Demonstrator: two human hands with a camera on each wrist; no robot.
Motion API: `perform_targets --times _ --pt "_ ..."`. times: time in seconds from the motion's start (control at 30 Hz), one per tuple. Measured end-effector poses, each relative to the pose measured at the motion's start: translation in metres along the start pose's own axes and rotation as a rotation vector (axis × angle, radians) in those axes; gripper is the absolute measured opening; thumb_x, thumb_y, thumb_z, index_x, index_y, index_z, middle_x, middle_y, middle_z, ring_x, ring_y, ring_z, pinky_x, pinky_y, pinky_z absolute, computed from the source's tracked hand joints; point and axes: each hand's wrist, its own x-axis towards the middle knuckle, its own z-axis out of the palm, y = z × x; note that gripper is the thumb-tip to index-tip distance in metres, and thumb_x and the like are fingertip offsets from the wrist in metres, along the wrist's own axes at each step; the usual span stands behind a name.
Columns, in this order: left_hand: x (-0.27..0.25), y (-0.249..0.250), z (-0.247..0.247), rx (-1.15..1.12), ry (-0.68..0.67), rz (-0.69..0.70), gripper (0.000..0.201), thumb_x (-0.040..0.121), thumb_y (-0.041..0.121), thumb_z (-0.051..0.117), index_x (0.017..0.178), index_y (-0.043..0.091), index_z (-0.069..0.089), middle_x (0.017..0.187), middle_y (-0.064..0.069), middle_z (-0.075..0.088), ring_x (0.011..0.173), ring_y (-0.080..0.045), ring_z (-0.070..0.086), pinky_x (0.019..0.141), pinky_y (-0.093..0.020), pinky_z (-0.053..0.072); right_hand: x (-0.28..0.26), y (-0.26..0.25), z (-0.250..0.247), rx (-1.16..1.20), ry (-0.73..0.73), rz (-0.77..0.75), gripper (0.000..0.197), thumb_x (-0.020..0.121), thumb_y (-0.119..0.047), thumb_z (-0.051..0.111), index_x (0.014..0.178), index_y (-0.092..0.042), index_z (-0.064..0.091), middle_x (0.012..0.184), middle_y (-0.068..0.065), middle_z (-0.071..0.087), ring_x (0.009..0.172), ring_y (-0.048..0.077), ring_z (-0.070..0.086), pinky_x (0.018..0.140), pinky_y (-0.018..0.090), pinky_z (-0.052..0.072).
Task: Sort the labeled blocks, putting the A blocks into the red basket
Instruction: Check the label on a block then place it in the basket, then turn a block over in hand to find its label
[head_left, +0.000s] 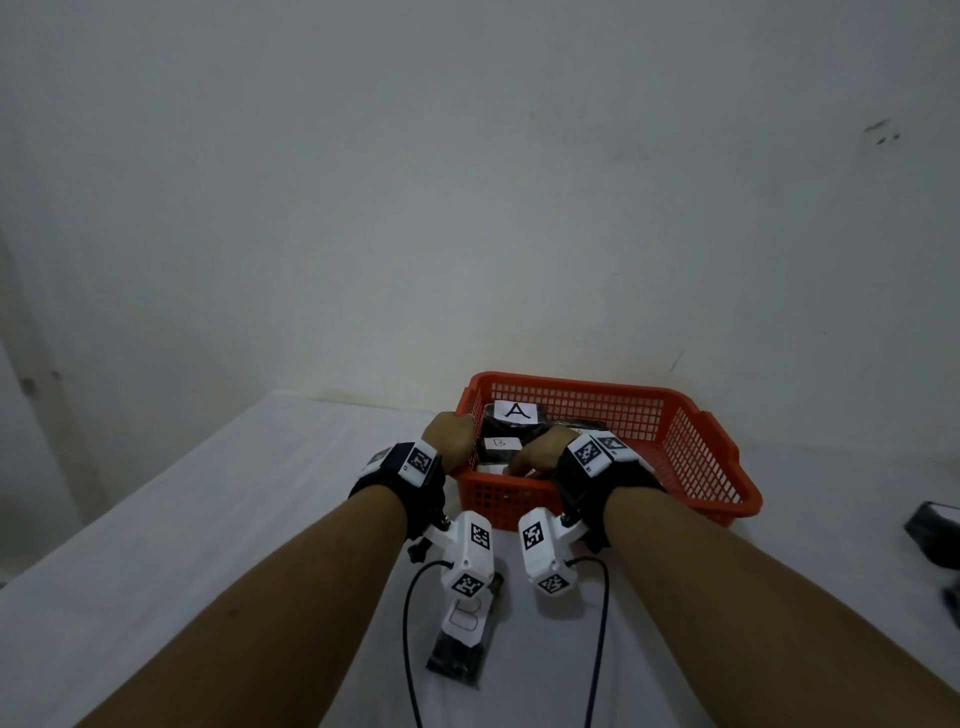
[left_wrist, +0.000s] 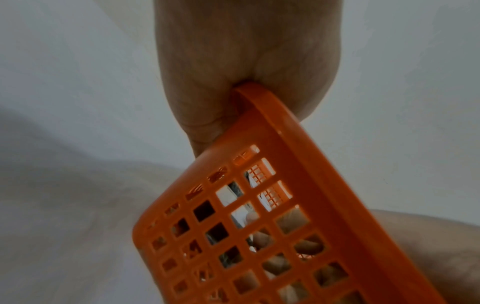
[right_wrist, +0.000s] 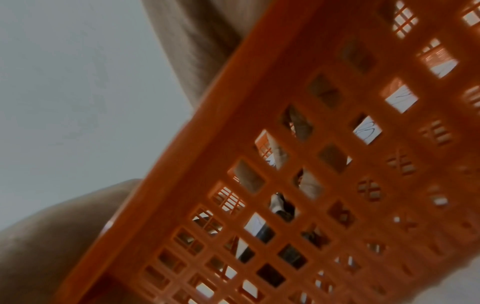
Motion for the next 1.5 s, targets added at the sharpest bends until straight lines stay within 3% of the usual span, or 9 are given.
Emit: perform_targets --times 0.13,0.2,0.33,0.47,0.67,0.83,1.07,1.23,1.5 --pt "-0.002 0.003 0.000 0.043 0.020 -0.006 0.040 0.106 0.015 0.043 0.132 -0.012 0.056 0.135 -0.031 0.061 0.125 -0.045 0.060 0.100 -0.046 0.053 0.005 0.001 -0.001 0.076 0.060 -0.039 0.027 0.086 -0.021 0.081 0.107 -0.004 0.076 0.104 0.008 0.078 0.105 0.027 0.076 0.095 0.039 0.061" --pt "-0.006 0.006 0.000 0.070 0.022 0.002 0.039 0.106 0.012 0.043 0.133 -0.012 0.056 0.135 -0.031 0.060 0.125 -0.045 0.060 0.091 -0.042 0.055 0.007 0.005 -0.001 0.191 0.109 -0.079 0.033 0.084 -0.015 0.083 0.110 0.004 0.076 0.099 0.011 0.079 0.098 0.028 0.078 0.090 0.040 0.064" --pt "-0.012 0.010 -0.001 0.148 0.024 0.000 0.040 0.107 0.017 0.043 0.132 -0.010 0.057 0.136 -0.029 0.061 0.125 -0.043 0.060 0.087 -0.039 0.054 -0.016 0.010 -0.008 0.148 0.361 -0.294 0.011 0.090 -0.016 0.077 0.095 -0.010 0.083 0.101 0.009 0.080 0.095 0.024 0.074 0.085 0.038 0.063" --pt "-0.025 0.016 -0.004 0.328 0.048 0.004 0.056 0.105 0.042 0.041 0.127 -0.006 0.062 0.126 -0.029 0.066 0.111 -0.042 0.067 0.081 -0.036 0.054 -0.053 0.014 -0.014 0.134 0.451 -0.445 0.006 0.090 -0.020 0.077 0.092 -0.017 0.082 0.091 0.004 0.077 0.086 0.021 0.073 0.083 0.041 0.064" --pt "-0.067 0.027 -0.031 0.597 0.099 0.078 0.058 0.101 0.049 0.045 0.103 -0.003 0.070 0.100 -0.019 0.071 0.081 -0.029 0.064 0.067 -0.029 0.049 -0.111 0.026 -0.005 0.060 0.296 -0.536 0.011 0.091 -0.015 0.077 0.102 -0.017 0.080 0.074 -0.005 0.064 0.061 0.003 0.055 0.048 0.008 0.041" --pt "-0.128 0.016 -0.037 0.747 0.010 0.069 0.041 0.095 0.042 0.058 0.077 0.006 0.065 0.073 -0.007 0.067 0.061 -0.020 0.059 0.057 -0.025 0.049 -0.132 0.040 0.018 -0.138 -0.025 -0.508 0.038 0.092 -0.010 0.076 0.128 -0.023 0.068 0.105 -0.006 0.070 0.089 0.012 0.070 0.071 0.019 0.059" --pt "-0.187 -0.011 -0.013 1.013 -0.288 -0.069 0.050 0.080 0.058 0.075 0.096 0.011 0.072 0.087 -0.002 0.069 0.075 -0.015 0.062 0.063 -0.021 0.050 -0.124 0.045 0.049 -0.416 -0.125 -0.499 0.064 0.089 -0.005 0.078 0.147 -0.024 0.057 0.156 -0.002 0.051 0.138 0.021 0.054 0.108 0.031 0.045" --pt "-0.197 -0.026 -0.005 1.102 -0.166 0.087 0.034 0.082 0.044 0.076 0.088 0.012 0.067 0.076 0.001 0.057 0.073 -0.016 0.054 0.064 -0.024 0.042 -0.119 0.040 0.062 -0.451 -0.154 -0.521 0.057 0.089 -0.005 0.079 0.143 -0.016 0.063 0.145 0.002 0.064 0.125 0.020 0.065 0.095 0.023 0.046" --pt "-0.195 -0.010 -0.032 0.810 -0.193 0.129 0.027 0.078 0.041 0.078 0.096 0.022 0.084 0.078 0.007 0.076 0.067 -0.007 0.064 0.067 -0.023 0.052 -0.111 0.057 0.051 -0.216 -0.136 -0.455 0.048 0.090 -0.021 0.081 0.136 -0.016 0.067 0.127 0.001 0.070 0.093 0.019 0.070 0.089 0.036 0.062"
